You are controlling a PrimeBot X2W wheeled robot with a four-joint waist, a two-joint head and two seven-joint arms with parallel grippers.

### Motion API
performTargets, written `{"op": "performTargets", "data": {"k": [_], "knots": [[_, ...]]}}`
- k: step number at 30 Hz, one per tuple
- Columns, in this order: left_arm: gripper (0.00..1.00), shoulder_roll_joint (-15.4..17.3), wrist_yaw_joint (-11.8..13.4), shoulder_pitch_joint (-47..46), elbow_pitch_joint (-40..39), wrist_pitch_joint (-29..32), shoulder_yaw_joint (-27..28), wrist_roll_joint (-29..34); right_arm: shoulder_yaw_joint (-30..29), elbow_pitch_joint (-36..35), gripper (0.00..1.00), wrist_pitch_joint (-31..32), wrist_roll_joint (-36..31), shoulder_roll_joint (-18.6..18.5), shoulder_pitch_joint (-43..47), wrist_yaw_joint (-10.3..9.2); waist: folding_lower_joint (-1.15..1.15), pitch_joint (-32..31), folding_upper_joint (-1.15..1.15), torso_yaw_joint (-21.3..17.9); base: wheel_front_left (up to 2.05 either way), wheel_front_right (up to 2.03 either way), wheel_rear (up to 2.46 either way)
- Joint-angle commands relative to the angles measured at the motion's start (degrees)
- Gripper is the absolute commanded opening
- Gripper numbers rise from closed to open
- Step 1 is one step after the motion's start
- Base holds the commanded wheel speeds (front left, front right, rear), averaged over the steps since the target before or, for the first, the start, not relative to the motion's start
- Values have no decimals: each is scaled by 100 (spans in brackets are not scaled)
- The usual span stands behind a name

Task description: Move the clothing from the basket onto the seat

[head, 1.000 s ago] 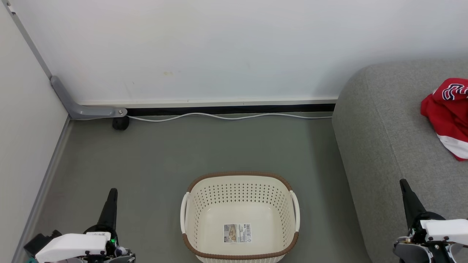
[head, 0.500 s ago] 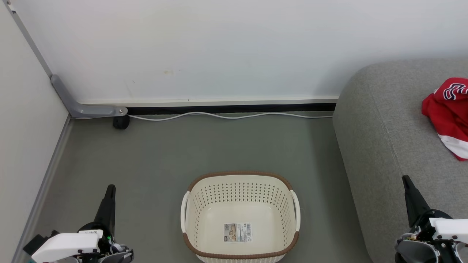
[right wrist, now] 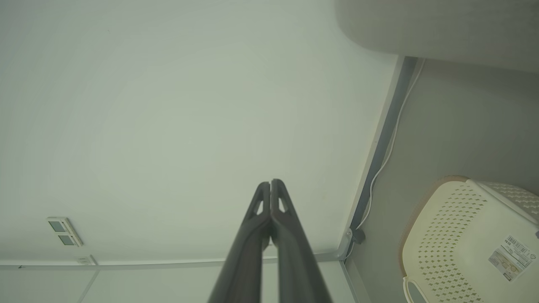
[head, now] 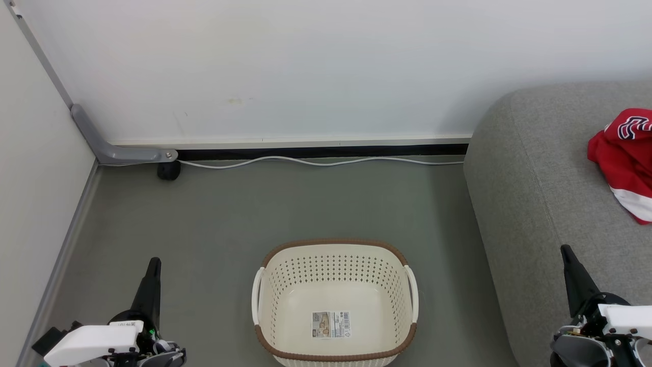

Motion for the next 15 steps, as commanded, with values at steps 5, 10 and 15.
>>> {"op": "performTargets", "data": {"k": [5, 10, 15], "knots": [[0, 99, -47, -332, -171, 37, 189, -20, 101, -187, 0, 45, 64, -56, -95, 25, 0, 0, 0, 0, 0, 0, 0], [0, 99, -47, -332, -171, 36, 189, -20, 101, -187, 0, 45, 64, -56, -95, 25, 0, 0, 0, 0, 0, 0, 0], [0, 99, -47, -332, -171, 36, 189, -20, 101, -187, 0, 45, 64, -56, -95, 25, 0, 0, 0, 0, 0, 0, 0]]}}
